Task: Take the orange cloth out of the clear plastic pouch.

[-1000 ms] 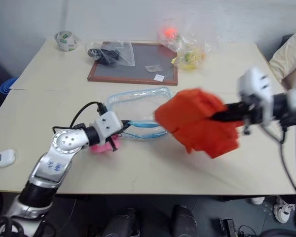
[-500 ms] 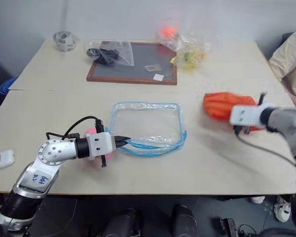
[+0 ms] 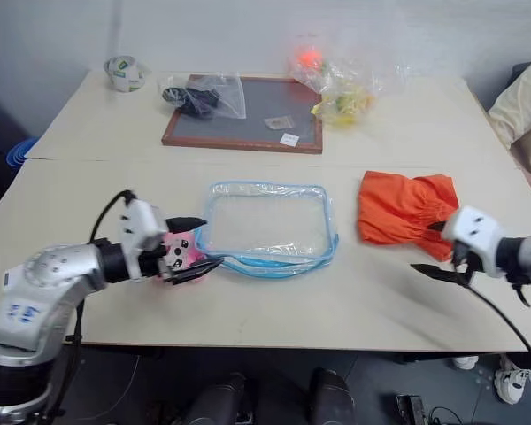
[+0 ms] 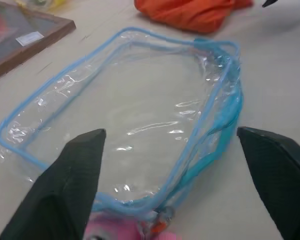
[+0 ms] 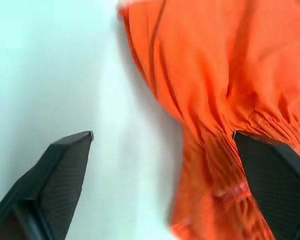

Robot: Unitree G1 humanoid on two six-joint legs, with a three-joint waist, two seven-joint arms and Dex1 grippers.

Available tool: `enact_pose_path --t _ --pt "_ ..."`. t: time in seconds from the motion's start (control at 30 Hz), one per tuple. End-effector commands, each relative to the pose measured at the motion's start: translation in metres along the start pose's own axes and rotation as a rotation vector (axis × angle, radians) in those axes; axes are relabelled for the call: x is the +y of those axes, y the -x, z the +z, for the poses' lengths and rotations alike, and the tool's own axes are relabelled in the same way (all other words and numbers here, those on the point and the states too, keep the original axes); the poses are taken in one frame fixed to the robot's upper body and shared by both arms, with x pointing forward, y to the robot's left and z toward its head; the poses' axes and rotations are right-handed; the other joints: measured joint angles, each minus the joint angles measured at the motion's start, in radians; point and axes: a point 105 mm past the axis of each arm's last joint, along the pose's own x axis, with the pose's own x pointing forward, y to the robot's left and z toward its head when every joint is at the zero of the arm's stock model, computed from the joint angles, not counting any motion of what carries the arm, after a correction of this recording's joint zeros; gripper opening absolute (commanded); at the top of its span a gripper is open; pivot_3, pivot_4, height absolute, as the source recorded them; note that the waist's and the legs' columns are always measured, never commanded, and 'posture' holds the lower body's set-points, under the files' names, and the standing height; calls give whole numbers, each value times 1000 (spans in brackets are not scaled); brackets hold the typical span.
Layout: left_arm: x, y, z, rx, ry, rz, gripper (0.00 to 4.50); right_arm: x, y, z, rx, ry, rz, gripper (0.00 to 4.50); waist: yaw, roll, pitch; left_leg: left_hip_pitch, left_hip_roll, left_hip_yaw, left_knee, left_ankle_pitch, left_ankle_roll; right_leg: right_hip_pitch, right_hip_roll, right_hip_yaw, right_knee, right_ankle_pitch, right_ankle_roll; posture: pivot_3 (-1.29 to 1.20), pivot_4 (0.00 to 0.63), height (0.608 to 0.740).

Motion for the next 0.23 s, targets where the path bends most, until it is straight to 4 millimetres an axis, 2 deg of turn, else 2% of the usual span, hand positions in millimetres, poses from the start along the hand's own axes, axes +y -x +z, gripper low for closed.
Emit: enact_pose_path --t 0.03,0.17,0.23 --pt "21 59 17 7 19 27 4486 -17 57 7 -39 -190 -13 4500 -1 0 0 0 0 0 0 0 0 0 0 0 0 0 0 0 150 740" --pt "52 109 14 112 -5 126 4486 -25 89 -16 12 -309 -48 4500 -5 0 0 0 0 1 -1 -1 0 -1 0 0 -1 -1 -1 0 150 740" --pt "60 125 8 170 -45 149 4486 -27 94 -26 28 -338 -66 4500 -6 0 0 0 -1 2 -1 -1 0 -1 1 0 -2 -1 -1 0 150 740"
